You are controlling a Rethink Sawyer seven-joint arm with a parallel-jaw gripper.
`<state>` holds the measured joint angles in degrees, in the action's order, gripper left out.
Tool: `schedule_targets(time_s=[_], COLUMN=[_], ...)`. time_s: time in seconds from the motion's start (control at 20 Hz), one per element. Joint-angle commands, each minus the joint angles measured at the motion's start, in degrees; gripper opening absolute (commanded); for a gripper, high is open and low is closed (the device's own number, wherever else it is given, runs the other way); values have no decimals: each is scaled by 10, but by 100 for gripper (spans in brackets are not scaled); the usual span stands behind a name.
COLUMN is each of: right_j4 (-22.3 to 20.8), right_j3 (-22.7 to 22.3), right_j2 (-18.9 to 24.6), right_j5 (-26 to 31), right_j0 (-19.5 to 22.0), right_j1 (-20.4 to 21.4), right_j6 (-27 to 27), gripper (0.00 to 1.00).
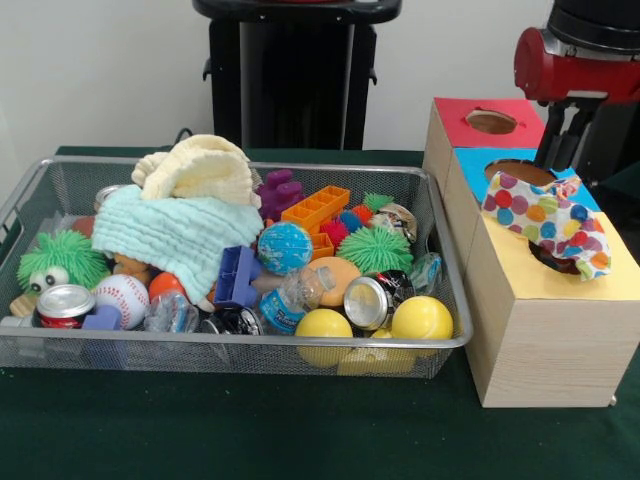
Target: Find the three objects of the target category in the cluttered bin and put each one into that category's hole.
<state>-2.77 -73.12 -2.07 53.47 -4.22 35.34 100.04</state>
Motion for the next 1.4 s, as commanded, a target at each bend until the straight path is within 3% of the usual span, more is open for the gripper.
schedule_targets(time_s=[0.05, 0.85, 1.4], right_j4=[3, 13, 12], right_j3=[-55, -54, -54], right_j2=[22, 12, 11], right_j5=[-37, -61, -73], right_j0=[2, -23, -17], right_j1=[-30, -42, -48], right_j6=[88, 123, 107], gripper=[0, 0, 0])
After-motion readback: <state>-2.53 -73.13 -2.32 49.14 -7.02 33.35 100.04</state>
